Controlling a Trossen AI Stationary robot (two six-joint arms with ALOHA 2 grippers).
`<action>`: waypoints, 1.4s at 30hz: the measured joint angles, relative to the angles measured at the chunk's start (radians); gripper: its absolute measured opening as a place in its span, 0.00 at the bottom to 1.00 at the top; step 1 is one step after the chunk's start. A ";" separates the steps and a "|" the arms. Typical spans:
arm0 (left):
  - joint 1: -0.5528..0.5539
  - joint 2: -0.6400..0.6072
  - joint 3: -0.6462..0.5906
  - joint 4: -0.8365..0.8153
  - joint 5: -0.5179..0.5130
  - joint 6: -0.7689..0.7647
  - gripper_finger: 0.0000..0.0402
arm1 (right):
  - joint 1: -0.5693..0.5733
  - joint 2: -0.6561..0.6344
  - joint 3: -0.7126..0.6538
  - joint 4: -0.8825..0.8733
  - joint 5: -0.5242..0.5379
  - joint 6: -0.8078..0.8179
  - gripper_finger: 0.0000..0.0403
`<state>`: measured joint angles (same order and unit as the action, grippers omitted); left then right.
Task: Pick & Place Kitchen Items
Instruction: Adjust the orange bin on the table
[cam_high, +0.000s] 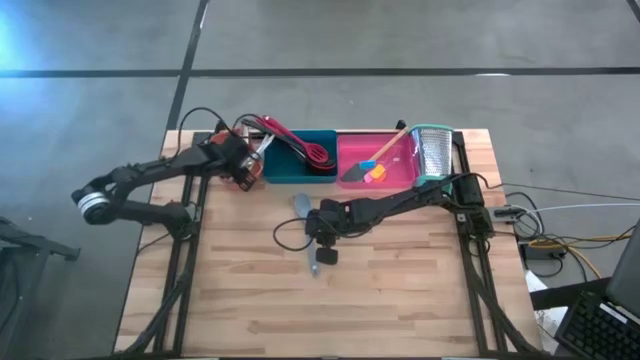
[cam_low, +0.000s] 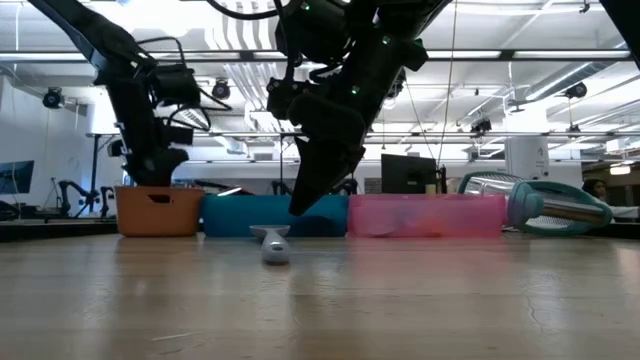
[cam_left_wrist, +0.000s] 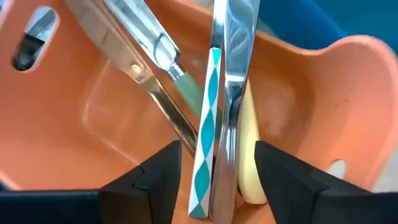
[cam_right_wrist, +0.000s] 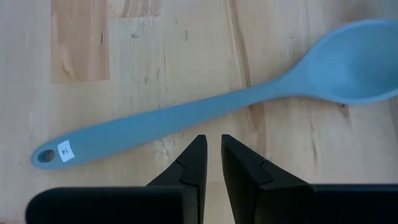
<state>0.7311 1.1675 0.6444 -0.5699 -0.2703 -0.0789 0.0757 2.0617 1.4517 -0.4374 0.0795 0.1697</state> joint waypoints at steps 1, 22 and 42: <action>0.000 -0.013 0.003 -0.007 0.000 -0.001 0.52 | 0.000 0.000 0.000 0.000 0.000 0.004 0.11; 0.081 -0.146 0.150 -0.461 -0.303 -0.014 0.39 | 0.000 0.000 -0.001 0.029 0.000 0.014 0.11; 0.106 0.122 0.144 -0.431 -0.526 -0.353 0.32 | 0.000 0.000 -0.001 0.052 -0.003 -0.012 0.11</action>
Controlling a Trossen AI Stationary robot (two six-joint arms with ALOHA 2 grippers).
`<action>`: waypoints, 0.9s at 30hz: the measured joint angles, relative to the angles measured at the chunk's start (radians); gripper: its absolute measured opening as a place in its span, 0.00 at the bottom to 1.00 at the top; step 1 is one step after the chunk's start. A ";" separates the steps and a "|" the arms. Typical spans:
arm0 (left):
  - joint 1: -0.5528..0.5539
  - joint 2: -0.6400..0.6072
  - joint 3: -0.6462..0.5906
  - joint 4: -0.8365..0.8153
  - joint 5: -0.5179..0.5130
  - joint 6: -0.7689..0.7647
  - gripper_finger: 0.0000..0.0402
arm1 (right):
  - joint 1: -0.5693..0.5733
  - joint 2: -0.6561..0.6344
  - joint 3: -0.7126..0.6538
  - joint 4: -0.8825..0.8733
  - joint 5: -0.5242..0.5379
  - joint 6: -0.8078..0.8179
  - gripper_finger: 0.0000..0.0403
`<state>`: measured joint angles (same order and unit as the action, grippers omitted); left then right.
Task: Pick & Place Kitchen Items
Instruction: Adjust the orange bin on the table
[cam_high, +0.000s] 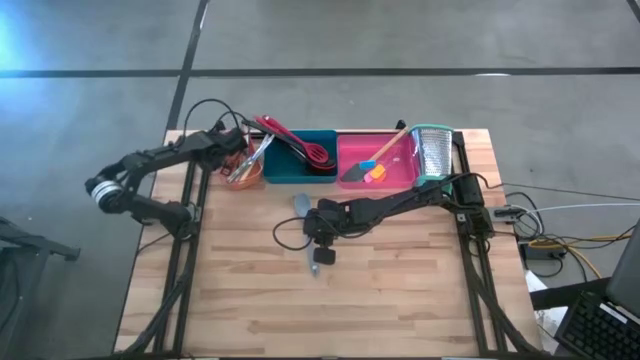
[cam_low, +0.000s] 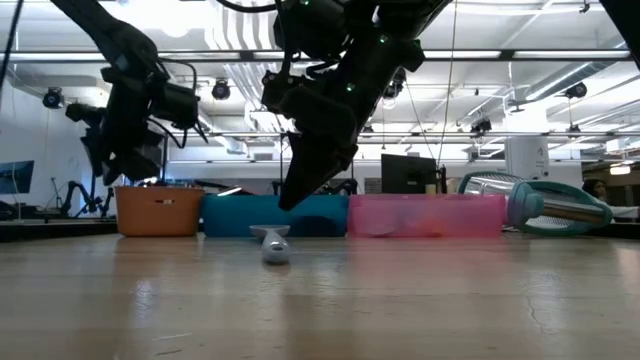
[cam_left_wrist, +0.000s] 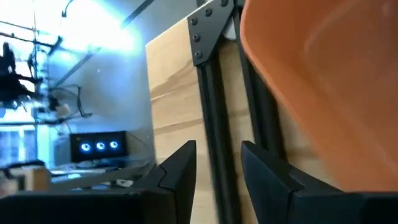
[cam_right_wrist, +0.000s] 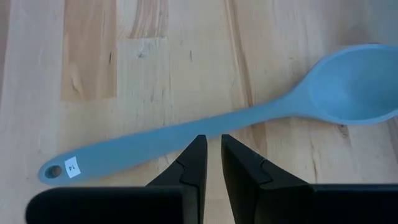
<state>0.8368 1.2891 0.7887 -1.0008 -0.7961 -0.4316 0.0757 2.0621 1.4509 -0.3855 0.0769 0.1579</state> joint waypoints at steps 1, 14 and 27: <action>0.000 0.013 0.000 0.017 -0.001 -0.024 0.32 | 0.000 0.000 0.000 0.000 0.000 0.000 0.11; -0.003 0.141 -0.005 0.101 0.026 -0.218 0.32 | 0.000 0.000 0.000 0.000 -0.001 -0.002 0.11; -0.017 0.086 -0.007 0.201 0.135 -0.137 0.30 | 0.000 0.000 0.000 0.000 -0.001 -0.004 0.11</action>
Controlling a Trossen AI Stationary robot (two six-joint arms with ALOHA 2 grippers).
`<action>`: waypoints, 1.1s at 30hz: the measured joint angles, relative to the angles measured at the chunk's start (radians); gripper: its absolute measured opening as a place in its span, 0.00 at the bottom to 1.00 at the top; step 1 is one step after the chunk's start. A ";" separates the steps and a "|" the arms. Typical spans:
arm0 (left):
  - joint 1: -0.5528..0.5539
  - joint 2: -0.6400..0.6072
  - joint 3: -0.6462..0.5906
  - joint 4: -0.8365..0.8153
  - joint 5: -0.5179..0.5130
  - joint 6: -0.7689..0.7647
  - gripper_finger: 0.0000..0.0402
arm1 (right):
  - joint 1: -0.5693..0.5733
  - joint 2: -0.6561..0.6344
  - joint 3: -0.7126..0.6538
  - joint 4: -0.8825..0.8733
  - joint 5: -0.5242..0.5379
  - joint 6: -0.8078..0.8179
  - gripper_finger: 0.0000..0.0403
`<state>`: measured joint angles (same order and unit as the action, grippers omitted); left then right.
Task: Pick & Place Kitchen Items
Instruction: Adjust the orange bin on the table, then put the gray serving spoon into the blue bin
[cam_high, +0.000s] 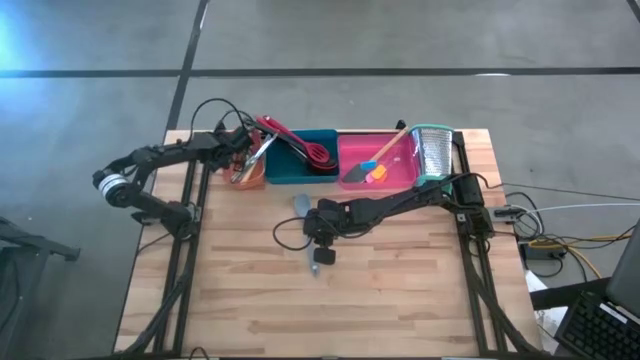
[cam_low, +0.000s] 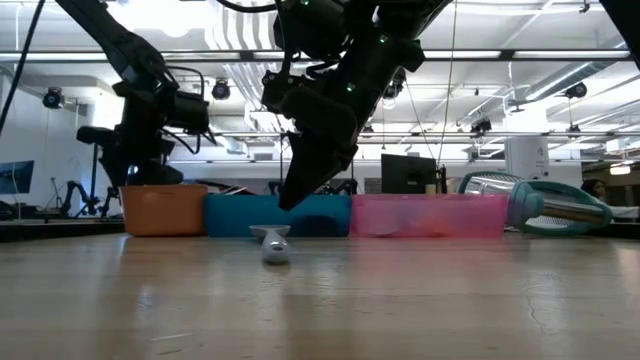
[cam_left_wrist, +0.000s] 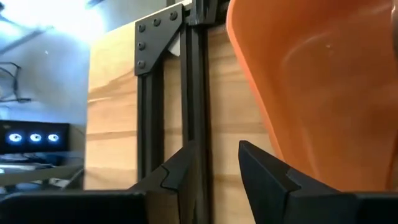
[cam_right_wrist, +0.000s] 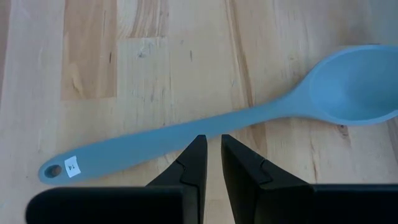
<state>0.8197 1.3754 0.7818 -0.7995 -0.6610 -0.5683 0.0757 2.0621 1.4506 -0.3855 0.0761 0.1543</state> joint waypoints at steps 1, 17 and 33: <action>-0.001 0.000 0.000 -0.009 -0.005 0.013 0.30 | 0.000 0.000 0.000 0.000 0.000 0.000 0.11; -0.024 -0.162 0.008 -0.222 -0.008 -0.051 0.30 | 0.003 0.000 0.000 0.011 0.002 0.022 0.11; -0.647 -0.678 -0.116 0.097 0.130 -0.089 0.30 | 0.118 -0.018 0.192 -0.171 0.214 0.074 0.02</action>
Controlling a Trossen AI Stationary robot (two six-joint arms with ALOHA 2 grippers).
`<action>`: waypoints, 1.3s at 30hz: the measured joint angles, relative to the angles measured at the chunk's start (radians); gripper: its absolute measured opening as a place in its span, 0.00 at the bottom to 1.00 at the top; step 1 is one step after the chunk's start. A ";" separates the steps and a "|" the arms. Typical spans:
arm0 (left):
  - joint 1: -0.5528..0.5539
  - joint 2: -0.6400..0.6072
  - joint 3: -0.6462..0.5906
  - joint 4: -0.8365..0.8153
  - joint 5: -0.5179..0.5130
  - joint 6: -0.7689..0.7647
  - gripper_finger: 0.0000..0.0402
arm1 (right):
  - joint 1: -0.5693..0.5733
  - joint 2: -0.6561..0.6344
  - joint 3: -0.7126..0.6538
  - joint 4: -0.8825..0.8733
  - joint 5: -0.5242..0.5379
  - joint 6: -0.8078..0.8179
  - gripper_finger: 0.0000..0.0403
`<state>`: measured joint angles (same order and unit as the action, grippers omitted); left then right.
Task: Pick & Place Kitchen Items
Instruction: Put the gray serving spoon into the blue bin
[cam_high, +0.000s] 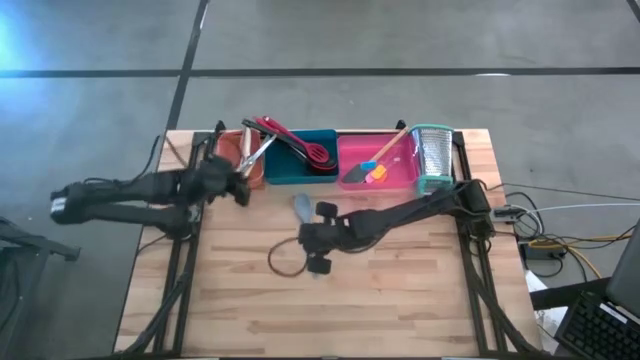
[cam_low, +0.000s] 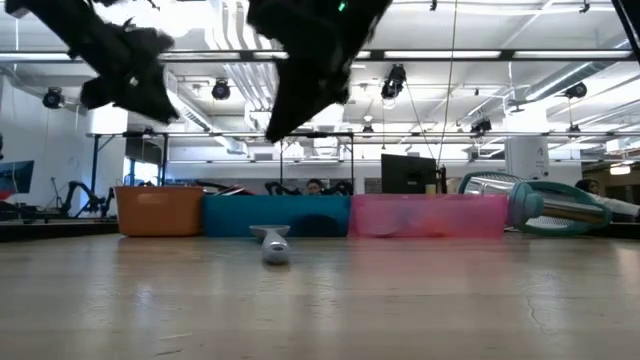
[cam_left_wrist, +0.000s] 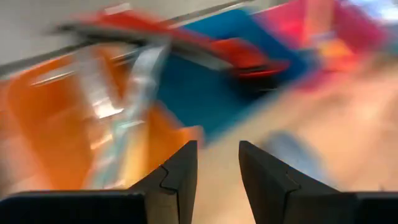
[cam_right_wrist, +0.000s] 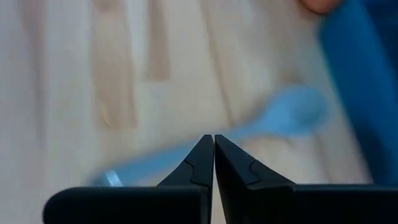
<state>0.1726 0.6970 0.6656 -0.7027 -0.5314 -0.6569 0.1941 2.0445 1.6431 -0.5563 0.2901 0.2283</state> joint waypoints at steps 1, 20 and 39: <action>-0.054 -0.006 -0.011 0.055 0.000 0.006 0.30 | 0.014 0.000 0.026 -0.069 0.047 0.009 0.02; -0.476 0.512 0.122 0.376 0.315 0.659 0.30 | 0.106 -0.005 0.120 -0.593 0.322 0.317 0.02; -0.438 0.881 0.371 0.287 0.082 -0.352 0.30 | 0.188 -0.125 -0.005 -1.000 0.471 0.886 0.02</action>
<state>-0.2655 1.5781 1.0368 -0.4160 -0.4490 -1.0091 0.3821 1.9193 1.6378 -1.5561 0.7613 1.1139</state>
